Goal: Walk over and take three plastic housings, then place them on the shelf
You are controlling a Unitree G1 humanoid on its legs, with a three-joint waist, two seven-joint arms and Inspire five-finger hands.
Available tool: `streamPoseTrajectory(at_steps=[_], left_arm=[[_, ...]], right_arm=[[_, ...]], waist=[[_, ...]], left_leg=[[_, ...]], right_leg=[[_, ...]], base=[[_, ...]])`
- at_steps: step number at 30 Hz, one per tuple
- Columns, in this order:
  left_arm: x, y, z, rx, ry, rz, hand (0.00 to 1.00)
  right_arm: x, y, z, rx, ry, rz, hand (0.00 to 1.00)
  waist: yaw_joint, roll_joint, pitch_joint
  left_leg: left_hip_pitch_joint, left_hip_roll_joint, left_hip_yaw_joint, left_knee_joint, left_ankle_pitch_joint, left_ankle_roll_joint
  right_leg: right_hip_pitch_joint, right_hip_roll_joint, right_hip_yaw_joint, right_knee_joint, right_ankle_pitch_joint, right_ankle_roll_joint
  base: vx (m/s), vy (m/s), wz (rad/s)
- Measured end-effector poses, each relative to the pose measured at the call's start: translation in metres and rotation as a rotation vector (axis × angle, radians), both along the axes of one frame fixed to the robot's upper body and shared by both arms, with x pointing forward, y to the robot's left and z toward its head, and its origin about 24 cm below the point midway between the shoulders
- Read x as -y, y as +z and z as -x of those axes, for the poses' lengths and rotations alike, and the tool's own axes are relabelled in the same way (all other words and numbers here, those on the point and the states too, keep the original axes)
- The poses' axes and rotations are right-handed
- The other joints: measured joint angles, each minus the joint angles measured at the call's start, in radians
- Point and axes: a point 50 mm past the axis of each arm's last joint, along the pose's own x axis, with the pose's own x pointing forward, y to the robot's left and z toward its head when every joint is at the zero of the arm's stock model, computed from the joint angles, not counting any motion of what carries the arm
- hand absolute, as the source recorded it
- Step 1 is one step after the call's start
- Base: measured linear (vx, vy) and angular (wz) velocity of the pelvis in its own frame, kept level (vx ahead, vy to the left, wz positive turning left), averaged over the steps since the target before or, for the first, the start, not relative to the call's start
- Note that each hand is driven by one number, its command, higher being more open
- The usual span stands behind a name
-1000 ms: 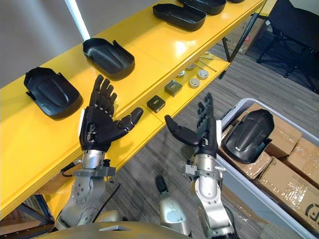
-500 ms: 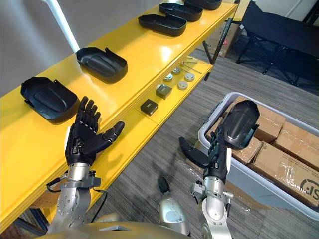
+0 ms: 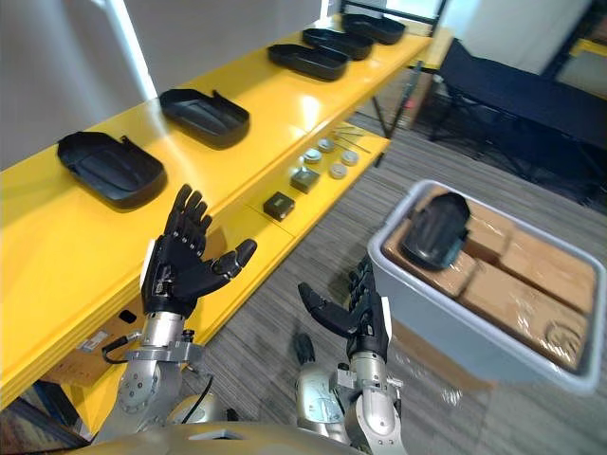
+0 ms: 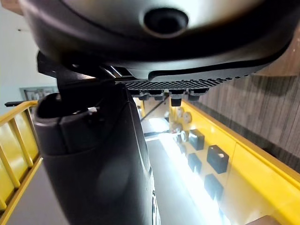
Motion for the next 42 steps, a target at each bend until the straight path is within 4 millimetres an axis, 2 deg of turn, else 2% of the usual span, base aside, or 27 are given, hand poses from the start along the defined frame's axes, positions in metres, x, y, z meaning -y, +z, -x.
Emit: streamPoseTrajectory(at_steps=[1, 3, 4, 6, 9, 11, 12, 13, 15, 16, 19, 20, 21, 22, 23, 24, 26, 27, 29, 32, 33, 34, 36, 37, 39, 40, 42], left_arm=[[-0.002, -0.001, -0.001, -0.006, 0.007, -0.005, 1.0], [-0.007, -0.007, -0.002, -0.033, 0.026, -0.02, 1.0], [-0.008, -0.008, -0.002, -0.037, 0.03, -0.023, 1.0], [-0.012, -0.009, -0.003, -0.044, 0.038, -0.025, 1.0], [-0.021, -0.013, -0.001, -0.069, 0.066, 0.023, 1.0], [-0.025, -0.013, -0.001, -0.074, 0.082, 0.018, 1.0], [-0.024, -0.014, -0.002, -0.086, 0.088, 0.051, 1.0], [-0.018, -0.015, -0.002, -0.097, 0.092, 0.108, 1.0], [-0.006, -0.015, -0.002, -0.106, 0.073, 0.174, 1.0], [0.003, -0.015, -0.002, -0.111, 0.056, 0.208, 1.0], [0.006, -0.015, -0.002, -0.112, 0.044, 0.231, 1.0], [0.006, -0.016, -0.002, -0.109, 0.026, 0.248, 1.0], [0.007, -0.015, -0.002, -0.098, -0.002, 0.245, 1.0], [0.007, -0.015, -0.002, -0.092, -0.018, 0.239, 1.0], [0.007, -0.015, -0.001, -0.085, -0.048, 0.227, 1.0], [0.007, -0.015, -0.001, -0.078, -0.071, 0.222, 1.0], [0.006, -0.017, -0.002, -0.076, -0.109, 0.197, 1.0], [0.005, -0.022, -0.003, -0.087, -0.135, 0.168, 1.0], [0.004, -0.028, -0.002, -0.111, -0.168, 0.13, 1.0], [0.008, -0.026, -0.006, -0.096, -0.239, 0.101, 1.0], [0.012, -0.019, -0.013, -0.062, -0.263, 0.093, 1.0], [0.014, -0.016, -0.017, -0.043, -0.276, 0.087, 1.0], [0.022, -0.006, -0.026, 0.007, -0.322, 0.079, 1.0], [0.025, -0.004, -0.027, 0.014, -0.339, 0.08, 1.0], [0.029, -0.005, -0.027, 0.011, -0.356, 0.082, 1.0], [0.034, -0.009, -0.027, -0.007, -0.368, 0.085, 1.0], [0.037, -0.017, -0.027, -0.043, -0.364, 0.093, 1.0]], right_arm=[[0.0, 0.001, -0.001, 0.003, 0.008, 0.008, 1.0], [-0.008, 0.001, -0.013, 0.021, 0.022, 0.011, 1.0], [-0.011, 0.001, -0.016, 0.024, 0.027, 0.005, 1.0], [-0.026, 0.004, -0.026, 0.042, 0.044, -0.012, 1.0], [-0.042, 0.007, -0.032, 0.047, 0.078, -0.021, 1.0], [-0.048, 0.006, -0.032, 0.03, 0.078, -0.03, 1.0], [-0.045, 0.005, -0.032, 0.028, 0.087, 0.0, 1.0], [-0.037, 0.004, -0.031, 0.024, 0.085, 0.028, 1.0], [-0.02, 0.001, -0.03, 0.007, 0.073, 0.081, 1.0], [-0.002, 0.001, -0.029, -0.008, 0.047, 0.129, 1.0], [0.025, 0.0, -0.023, -0.024, -0.023, 0.181, 1.0], [0.035, 0.0, -0.018, -0.033, -0.062, 0.196, 1.0], [0.044, 0.0, -0.017, -0.038, -0.081, 0.219, 1.0], [0.047, 0.0, -0.018, -0.039, -0.084, 0.227, 1.0], [0.049, -0.001, -0.022, -0.041, -0.084, 0.235, 1.0], [0.05, -0.001, -0.028, -0.038, -0.081, 0.241, 1.0], [0.049, -0.002, -0.047, -0.027, -0.098, 0.244, 1.0], [0.045, -0.003, -0.061, -0.026, -0.098, 0.243, 1.0], [0.044, 0.001, -0.084, -0.016, -0.114, 0.259, 1.0], [0.057, 0.032, -0.138, 0.059, -0.232, 0.287, 1.0], [0.067, 0.055, -0.162, 0.105, -0.291, 0.305, 1.0], [0.073, 0.07, -0.174, 0.132, -0.316, 0.317, 1.0], [0.092, 0.12, -0.204, 0.22, -0.376, 0.332, 1.0], [0.099, 0.142, -0.214, 0.256, -0.407, 0.342, 1.0], [0.107, 0.166, -0.222, 0.296, -0.453, 0.333, 1.0], [0.117, 0.186, -0.225, 0.327, -0.506, 0.344, 1.0], [0.125, 0.203, -0.227, 0.348, -0.555, 0.367, 1.0]], waist=[[0.001, 0.005, -0.001], [0.005, 0.018, -0.009], [0.008, 0.015, -0.011], [0.034, -0.002, -0.031], [0.06, -0.029, -0.05], [0.062, -0.058, -0.073], [0.06, -0.05, -0.082], [0.051, -0.022, -0.098], [0.025, 0.017, -0.109], [0.004, 0.04, -0.104], [-0.025, 0.046, -0.099], [-0.028, 0.036, -0.092], [-0.023, 0.053, -0.09], [-0.02, 0.058, -0.088], [-0.018, 0.064, -0.09], [-0.011, 0.067, -0.091], [0.008, 0.056, -0.083], [0.022, 0.033, -0.069], [0.044, 0.013, -0.054], [0.067, 0.026, -0.02], [0.081, 0.039, 0.012], [0.089, 0.045, 0.03], [0.117, 0.066, 0.078], [0.127, 0.07, 0.081], [0.142, 0.075, 0.089], [0.161, 0.083, 0.106], [0.176, 0.089, 0.11]], left_leg=[[-0.007, 0.009, 0.012, -0.017, 0.022, -0.007], [-0.015, 0.045, 0.041, -0.095, 0.096, -0.023], [-0.017, 0.051, 0.047, -0.116, 0.114, -0.028], [-0.051, 0.08, 0.066, -0.169, 0.172, -0.063], [-0.075, 0.135, 0.102, -0.176, 0.209, -0.119], [-0.087, 0.167, 0.118, -0.178, 0.239, -0.17], [-0.085, 0.191, 0.126, -0.201, 0.269, -0.205], [-0.082, 0.224, 0.129, -0.245, 0.308, -0.232], [-0.074, 0.257, 0.125, -0.306, 0.36, -0.235], [-0.057, 0.275, 0.119, -0.336, 0.409, -0.212], [-0.055, 0.287, 0.114, -0.307, 0.471, -0.155], [-0.065, 0.284, 0.104, -0.279, 0.468, -0.162], [-0.067, 0.264, 0.056, -0.276, 0.423, -0.187], [-0.064, 0.244, 0.033, -0.285, 0.399, -0.182], [-0.056, 0.214, 0.002, -0.322, 0.367, -0.153], [-0.044, 0.193, -0.033, -0.372, 0.346, -0.166], [-0.043, 0.159, -0.029, -0.401, 0.337, -0.212], [-0.046, 0.135, -0.024, -0.395, 0.335, -0.214], [-0.064, 0.105, -0.021, -0.368, 0.331, -0.213], [-0.16, 0.09, -0.066, -0.258, 0.289, -0.199], [-0.2, 0.09, -0.08, -0.217, 0.282, -0.193], [-0.219, 0.09, -0.086, -0.201, 0.281, -0.192], [-0.283, 0.086, -0.119, -0.168, 0.284, -0.186], [-0.325, 0.083, -0.135, -0.159, 0.289, -0.183], [-0.362, 0.08, -0.153, -0.149, 0.293, -0.179], [-0.379, 0.078, -0.162, -0.147, 0.298, -0.175], [-0.409, 0.075, -0.17, -0.138, 0.301, -0.171]], right_leg=[[-0.011, -0.018, -0.027, 0.056, -0.021, -0.006], [0.001, -0.113, -0.078, 0.222, -0.109, -0.032], [0.016, -0.141, -0.08, 0.244, -0.118, -0.035], [0.085, -0.253, -0.092, 0.253, -0.119, -0.04], [0.164, -0.32, -0.136, 0.173, -0.115, -0.038], [0.227, -0.321, -0.21, 0.034, -0.087, 0.028], [0.256, -0.293, -0.269, -0.018, -0.152, 0.112], [0.261, -0.251, -0.31, -0.062, -0.179, 0.151], [0.265, -0.196, -0.326, -0.103, -0.194, 0.144], [0.266, -0.164, -0.324, -0.112, -0.208, 0.12], [0.279, -0.151, -0.322, -0.129, -0.218, 0.104], [0.303, -0.151, -0.317, -0.165, -0.218, 0.103], [0.31, -0.151, -0.307, -0.188, -0.208, 0.105], [0.309, -0.149, -0.297, -0.194, -0.203, 0.109], [0.3, -0.15, -0.289, -0.203, -0.189, 0.116], [0.28, -0.146, -0.279, -0.213, -0.171, 0.125], [0.266, -0.165, -0.261, -0.255, -0.12, 0.142], [0.268, -0.186, -0.264, -0.282, -0.088, 0.147], [0.266, -0.216, -0.278, -0.305, -0.051, 0.152], [0.248, -0.244, -0.318, -0.304, -0.026, 0.153], [0.238, -0.246, -0.328, -0.304, -0.015, 0.149], [0.229, -0.246, -0.333, -0.304, -0.008, 0.147], [0.2, -0.246, -0.348, -0.304, 0.012, 0.144], [0.174, -0.246, -0.36, -0.305, 0.019, 0.141], [0.15, -0.245, -0.371, -0.304, 0.029, 0.134], [0.14, -0.245, -0.379, -0.304, 0.042, 0.13], [0.119, -0.245, -0.391, -0.304, 0.053, 0.119]], base=[[-0.17, 0.013, -0.58], [-0.08, -0.067, -0.49], [-0.04, -0.189, -0.37], [-0.04, -0.256, -0.39], [-0.05, -0.355, -0.57], [-0.04, -0.457, -0.48], [-0.01, -0.558, -0.53], [0.0, -0.545, -0.5], [0.02, -0.38, -0.29], [0.02, -0.309, -0.27], [-0.01, -0.219, -0.32], [-0.04, -0.076, -0.26], [-0.05, -0.006, -0.3], [-0.05, 0.091, -0.31], [-0.05, 0.1, -0.26], [-0.05, 0.087, -0.24], [-0.07, 0.15, -0.29], [-0.1, 0.179, -0.29], [-0.12, 0.16, -0.06], [-0.13, 0.153, 0.29], [-0.16, 0.121, 0.29], [-0.18, 0.09, 0.27], [-0.17, 0.053, 0.28], [-0.14, 0.037, 0.31], [-0.08, 0.031, 0.22], [-0.05, 0.03, 0.14], [-0.04, 0.043, 0.14]])
